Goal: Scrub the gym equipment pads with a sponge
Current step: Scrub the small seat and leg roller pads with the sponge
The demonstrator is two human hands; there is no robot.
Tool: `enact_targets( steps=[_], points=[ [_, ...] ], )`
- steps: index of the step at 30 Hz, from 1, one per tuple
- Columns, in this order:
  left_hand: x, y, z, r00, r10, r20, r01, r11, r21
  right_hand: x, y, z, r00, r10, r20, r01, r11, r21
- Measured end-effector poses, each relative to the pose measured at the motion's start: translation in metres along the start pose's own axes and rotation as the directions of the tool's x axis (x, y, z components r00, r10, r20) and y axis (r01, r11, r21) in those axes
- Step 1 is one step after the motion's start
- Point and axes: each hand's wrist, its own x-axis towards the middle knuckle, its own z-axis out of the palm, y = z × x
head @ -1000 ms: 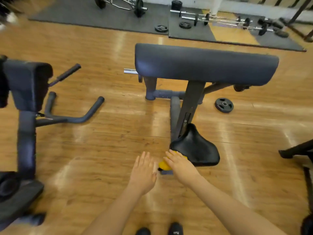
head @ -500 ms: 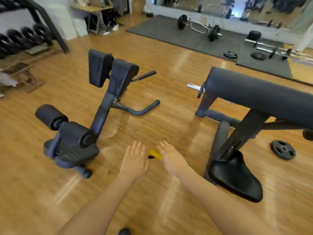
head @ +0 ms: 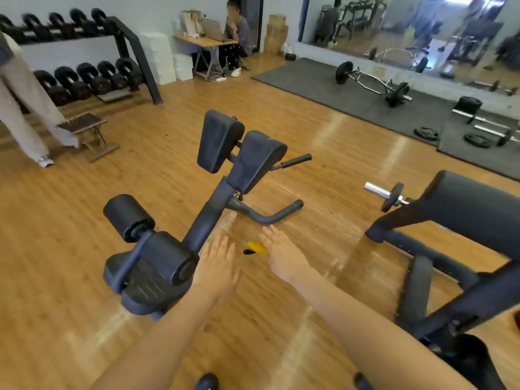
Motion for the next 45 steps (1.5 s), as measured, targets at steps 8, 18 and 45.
enact_targets(
  steps=[8,18,45],
  points=[
    [0.136,-0.078,-0.036,0.999,0.043,-0.008,-0.043,0.999,-0.007,0.133,0.019,-0.029,1.0,0.009,-0.014,-0.01,0.997,-0.07],
    [0.36,-0.114,-0.044,0.999,0.039,0.015,-0.039,0.999,-0.011,0.334,0.132,-0.028,1.0,0.009,-0.027,-0.011,0.997,-0.076],
    [0.741,-0.231,-0.08,0.868,0.496,0.03,-0.496,0.861,0.117,0.63,0.24,-0.022,0.861,0.495,-0.116,-0.464,0.859,0.217]
  ],
)
